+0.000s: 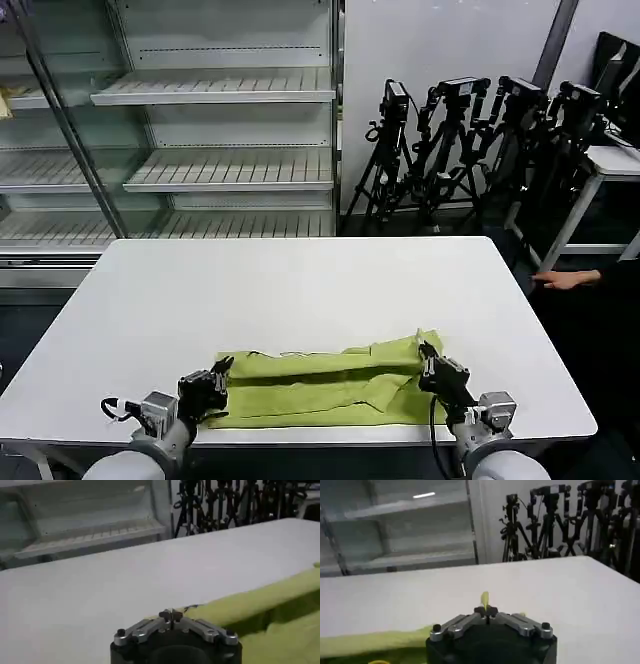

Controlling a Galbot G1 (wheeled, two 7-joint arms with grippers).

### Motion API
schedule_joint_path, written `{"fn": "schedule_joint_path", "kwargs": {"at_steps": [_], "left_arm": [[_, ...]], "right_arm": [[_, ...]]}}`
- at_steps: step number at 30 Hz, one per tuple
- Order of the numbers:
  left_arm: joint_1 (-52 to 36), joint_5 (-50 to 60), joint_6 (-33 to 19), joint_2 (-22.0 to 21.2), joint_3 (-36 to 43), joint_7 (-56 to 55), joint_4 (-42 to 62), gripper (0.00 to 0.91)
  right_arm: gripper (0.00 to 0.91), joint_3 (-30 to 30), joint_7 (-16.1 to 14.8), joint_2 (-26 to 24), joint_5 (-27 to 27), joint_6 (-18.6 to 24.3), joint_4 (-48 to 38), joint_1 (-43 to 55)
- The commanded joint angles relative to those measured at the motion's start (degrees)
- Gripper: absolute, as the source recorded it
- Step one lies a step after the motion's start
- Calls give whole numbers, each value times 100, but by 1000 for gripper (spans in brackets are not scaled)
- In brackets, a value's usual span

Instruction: Fold and organize the clothes.

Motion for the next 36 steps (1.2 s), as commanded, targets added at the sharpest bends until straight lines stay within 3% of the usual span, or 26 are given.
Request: {"fn": "schedule_joint_path", "kwargs": {"at_steps": [1, 2, 3, 11, 21, 31, 32, 33, 35, 36], "left_arm": [[268, 431, 6, -43, 8, 108, -65, 423], [258, 425, 5, -66, 12, 102, -79, 736], [254, 400, 2, -84, 16, 73, -97, 907], [269, 70, -73, -541, -92, -447, -497, 907], [607, -217, -371, -1749, -257, -1031, -406, 907], [627, -320, -420, -2094, 37, -1144, -45, 907], [618, -312, -421, -2120, 73, -1149, -23, 474], [610, -305, -424, -2133, 91, -1151, -6, 292], [605, -302, -452, -2158, 119, -1154, 26, 40], [608, -301, -481, -2162, 132, -1156, 41, 20]], "right_arm": [[907, -13, 65, 154, -147, -272, 74, -303], [907, -19, 47, 152, -161, -262, 99, -310], [907, -20, 46, 153, -169, -258, 113, -315], [907, 190, 5, 123, -373, -30, 470, -490], [907, 424, -23, 287, -492, 76, 685, -831], [907, 420, -11, 355, -552, 116, 702, -881], [907, 421, -12, 356, -555, 118, 705, -888], [907, 434, -15, 367, -556, 125, 715, -900], [907, 445, -16, 379, -563, 133, 716, -915], [907, 451, -16, 388, -569, 139, 719, -926]]}}
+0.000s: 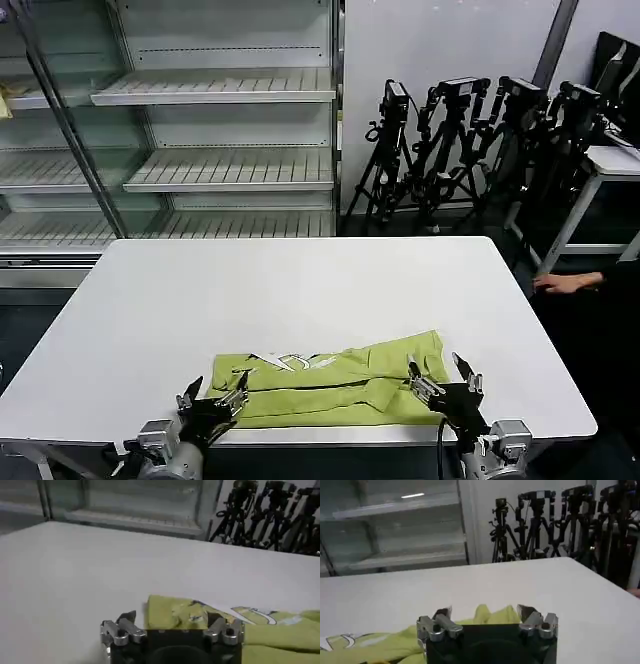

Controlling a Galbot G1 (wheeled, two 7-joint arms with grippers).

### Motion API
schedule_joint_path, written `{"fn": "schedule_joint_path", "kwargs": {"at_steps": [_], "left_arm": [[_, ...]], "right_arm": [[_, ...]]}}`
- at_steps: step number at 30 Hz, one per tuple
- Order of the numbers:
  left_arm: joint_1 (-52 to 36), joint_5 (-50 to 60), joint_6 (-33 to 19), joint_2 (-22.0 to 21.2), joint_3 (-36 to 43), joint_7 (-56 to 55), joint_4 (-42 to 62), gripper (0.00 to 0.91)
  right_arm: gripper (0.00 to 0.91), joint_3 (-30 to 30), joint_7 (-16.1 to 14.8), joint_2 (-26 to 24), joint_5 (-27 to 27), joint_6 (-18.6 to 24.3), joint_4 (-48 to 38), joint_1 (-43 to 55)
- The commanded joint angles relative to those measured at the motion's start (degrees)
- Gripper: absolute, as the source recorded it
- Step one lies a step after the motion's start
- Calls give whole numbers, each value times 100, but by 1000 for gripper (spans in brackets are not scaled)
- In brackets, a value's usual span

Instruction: Fold and organize the clothes.

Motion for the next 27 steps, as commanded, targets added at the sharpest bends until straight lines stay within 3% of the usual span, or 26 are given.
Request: {"fn": "schedule_joint_path", "kwargs": {"at_steps": [1, 16, 27], "left_arm": [[73, -68, -134, -398, 152, -137, 184, 20], [74, -328, -325, -427, 157, -126, 260, 20], [-42, -1521, -247, -226, -626, -135, 209, 20]], "right_arm": [[907, 56, -9, 40, -42, 23, 63, -92], [907, 74, 19, 130, -90, 77, 102, -109], [907, 115, 29, 163, -83, 103, 107, -103]]}}
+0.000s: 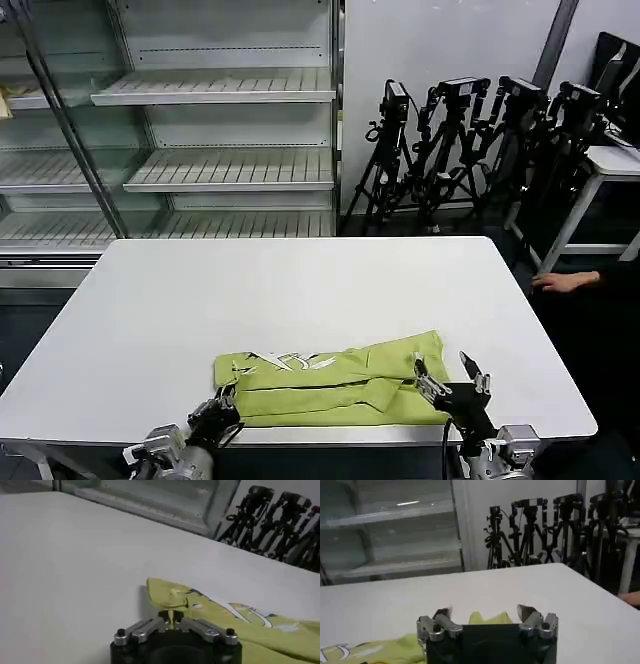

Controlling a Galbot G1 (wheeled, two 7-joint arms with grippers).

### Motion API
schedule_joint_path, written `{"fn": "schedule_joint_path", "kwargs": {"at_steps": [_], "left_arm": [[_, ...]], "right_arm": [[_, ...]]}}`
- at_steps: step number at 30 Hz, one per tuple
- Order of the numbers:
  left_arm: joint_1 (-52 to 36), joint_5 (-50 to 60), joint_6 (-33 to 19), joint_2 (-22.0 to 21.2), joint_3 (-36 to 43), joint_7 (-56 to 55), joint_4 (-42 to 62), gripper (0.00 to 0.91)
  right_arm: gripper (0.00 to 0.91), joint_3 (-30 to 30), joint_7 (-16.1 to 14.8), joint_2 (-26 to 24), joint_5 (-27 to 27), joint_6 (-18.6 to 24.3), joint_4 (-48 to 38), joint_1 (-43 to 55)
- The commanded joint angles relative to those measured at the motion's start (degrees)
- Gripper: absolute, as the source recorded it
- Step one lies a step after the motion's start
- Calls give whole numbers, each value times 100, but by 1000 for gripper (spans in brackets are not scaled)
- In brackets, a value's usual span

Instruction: Fold and organize the clothes.

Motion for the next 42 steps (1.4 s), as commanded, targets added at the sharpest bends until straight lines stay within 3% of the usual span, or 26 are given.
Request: {"fn": "schedule_joint_path", "kwargs": {"at_steps": [1, 7, 17, 21, 26, 30, 36, 42], "left_arm": [[-40, -985, 18, 95, -659, -20, -11, 20], [-57, -1640, 87, 416, -1414, -11, 63, 20], [-337, -2690, 287, 1613, -2800, 151, 782, 20], [-428, -3175, 372, 1832, -3135, 118, 717, 20], [-400, -3813, 455, 1717, -3212, 106, 285, 20], [-387, -4577, 515, 1376, -2958, 119, -201, 20], [-371, -4814, 458, 771, -2091, 200, -884, 20], [-485, -4925, 332, 437, -1206, 198, -1117, 20]], "right_arm": [[907, 7, 3, 12, -1, 7, -4, -1], [907, 19, 13, 19, 7, 9, 4, 23], [907, 64, 13, 25, 18, 14, 65, -4], [907, 105, 19, 11, 19, 11, 122, -53], [907, 185, 8, -6, 22, 22, 171, -125], [907, 229, -8, -27, 11, 34, 198, -188], [907, 312, -39, -70, -7, 61, 255, -269], [907, 352, -63, -105, -45, 99, 263, -315]]}}
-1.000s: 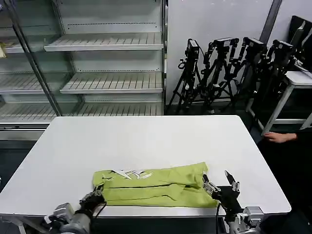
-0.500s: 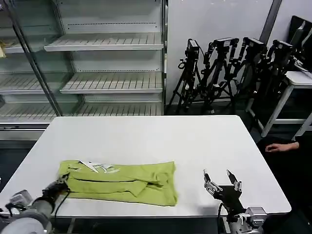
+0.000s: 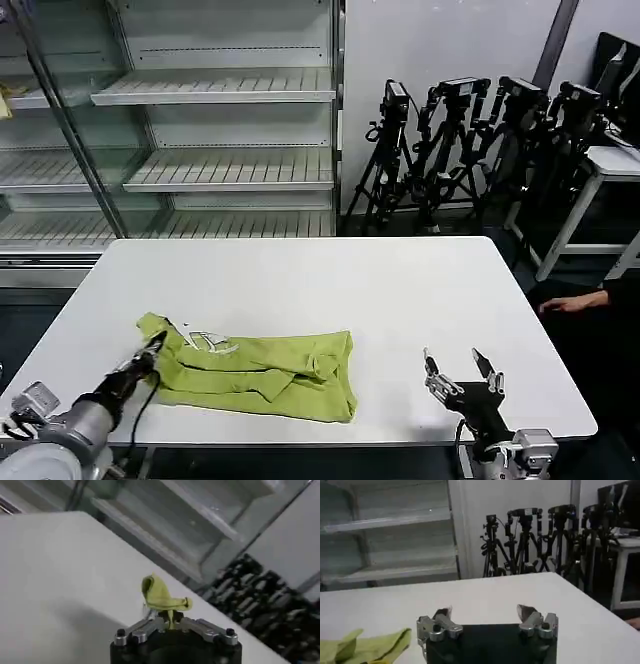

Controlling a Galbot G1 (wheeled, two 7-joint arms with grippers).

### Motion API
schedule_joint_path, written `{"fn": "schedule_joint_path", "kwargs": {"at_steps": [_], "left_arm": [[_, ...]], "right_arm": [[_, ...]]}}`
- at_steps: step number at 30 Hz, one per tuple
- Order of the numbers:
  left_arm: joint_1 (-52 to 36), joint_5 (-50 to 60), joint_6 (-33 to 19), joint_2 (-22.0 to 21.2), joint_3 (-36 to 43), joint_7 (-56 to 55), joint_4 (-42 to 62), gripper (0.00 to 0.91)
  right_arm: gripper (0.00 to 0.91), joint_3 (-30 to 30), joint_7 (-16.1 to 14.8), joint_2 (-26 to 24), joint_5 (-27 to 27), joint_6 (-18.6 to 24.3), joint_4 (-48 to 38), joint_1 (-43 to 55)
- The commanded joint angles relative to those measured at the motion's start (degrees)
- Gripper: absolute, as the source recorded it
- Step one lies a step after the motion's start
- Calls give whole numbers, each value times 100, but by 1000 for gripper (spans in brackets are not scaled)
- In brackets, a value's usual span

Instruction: Fold and organize the clothes.

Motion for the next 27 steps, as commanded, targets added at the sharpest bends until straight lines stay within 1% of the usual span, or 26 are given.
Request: {"fn": "schedule_joint_path", "kwargs": {"at_steps": [1, 7, 14, 20, 23, 24, 25, 26, 27], "left_arm": [[-130, -642, -75, -616, 1276, 42, -641, 20], [-464, -22, -155, -889, 2190, 112, -202, 20], [-731, 709, -271, -1028, 3177, 200, 264, 20], [-984, 1183, -315, -1036, 3624, 257, 726, 20], [-1062, 1354, -305, -1030, 3724, 269, 885, 20], [-1079, 1416, -288, -1024, 3751, 303, 902, 121], [-1098, 1492, -253, -1019, 3773, 348, 917, 353], [-1104, 1549, -231, -1013, 3786, 382, 925, 645], [-1106, 1586, -215, -1004, 3799, 416, 935, 907]], "right_arm": [[907, 39, -11, -24, -30, 17, 7, -40], [907, 4, -14, -58, -41, 24, -37, 4], [907, 20, -31, -122, -22, 46, -103, 58], [907, 43, -40, -174, 21, 57, -155, 124], [907, 41, -41, -196, 42, 56, -189, 166], [907, 35, -41, -202, 45, 55, -203, 176], [907, 28, -40, -208, 47, 53, -212, 185], [907, 20, -39, -211, 46, 54, -222, 195], [907, 14, -38, -216, 47, 54, -231, 203]]}}
